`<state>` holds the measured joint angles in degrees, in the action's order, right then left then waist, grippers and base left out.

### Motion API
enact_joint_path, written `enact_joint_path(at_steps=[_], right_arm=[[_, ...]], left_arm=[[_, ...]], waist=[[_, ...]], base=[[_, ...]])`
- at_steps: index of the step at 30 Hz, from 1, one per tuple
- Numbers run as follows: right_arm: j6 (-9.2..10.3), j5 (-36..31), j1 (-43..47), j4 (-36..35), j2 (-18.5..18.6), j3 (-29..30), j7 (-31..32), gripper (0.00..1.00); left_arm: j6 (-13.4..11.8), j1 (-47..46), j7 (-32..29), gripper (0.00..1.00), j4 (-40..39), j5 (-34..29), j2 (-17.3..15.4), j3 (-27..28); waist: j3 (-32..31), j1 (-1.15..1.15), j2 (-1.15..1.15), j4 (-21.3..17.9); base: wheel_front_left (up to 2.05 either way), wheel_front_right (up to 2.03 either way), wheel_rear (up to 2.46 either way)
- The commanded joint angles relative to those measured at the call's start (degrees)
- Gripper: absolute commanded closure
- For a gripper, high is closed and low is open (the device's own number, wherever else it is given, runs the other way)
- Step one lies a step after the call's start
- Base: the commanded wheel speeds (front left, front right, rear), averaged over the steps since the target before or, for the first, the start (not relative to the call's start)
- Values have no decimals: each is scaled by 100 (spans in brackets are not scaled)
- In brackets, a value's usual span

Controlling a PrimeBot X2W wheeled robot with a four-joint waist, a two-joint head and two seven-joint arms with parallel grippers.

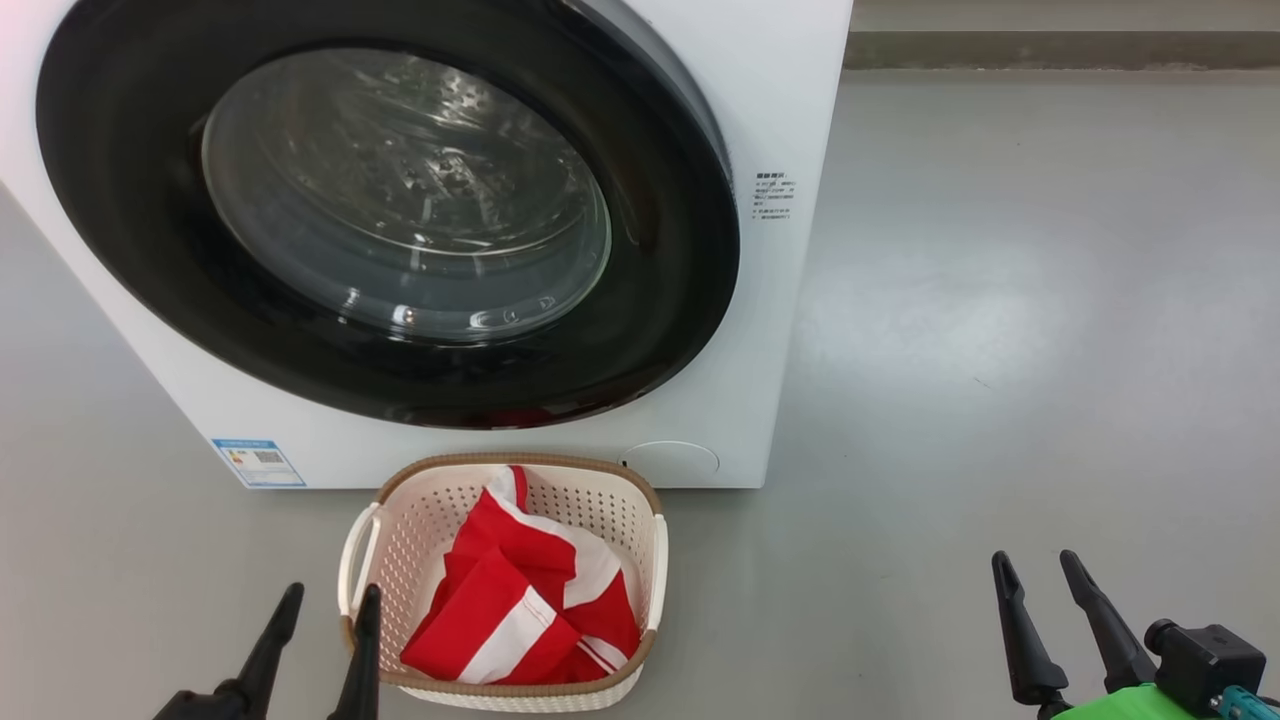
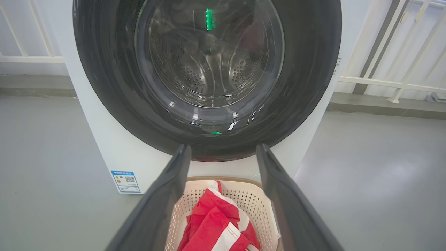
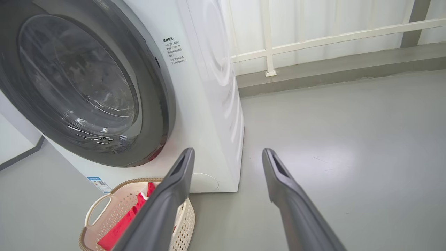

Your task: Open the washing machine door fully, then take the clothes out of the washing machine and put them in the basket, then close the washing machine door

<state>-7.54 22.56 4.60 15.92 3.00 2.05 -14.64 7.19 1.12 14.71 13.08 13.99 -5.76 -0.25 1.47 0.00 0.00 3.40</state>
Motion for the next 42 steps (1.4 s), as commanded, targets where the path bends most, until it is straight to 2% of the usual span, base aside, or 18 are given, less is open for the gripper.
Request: enact_joint_path(at_steps=[1, 42], right_arm=[[5, -79, -67, -162, 46, -87, -36, 0], [5, -95, -125, -206, -4, -76, -36, 0]], left_arm=[[30, -101, 29, 0, -163, -68, -37, 218], [30, -60, 29, 0, -283, 121, -47, 186]], waist=[[6, 0, 0, -6], [-3, 0, 0, -31]], base=[[0, 0, 0], [0, 0, 0]])
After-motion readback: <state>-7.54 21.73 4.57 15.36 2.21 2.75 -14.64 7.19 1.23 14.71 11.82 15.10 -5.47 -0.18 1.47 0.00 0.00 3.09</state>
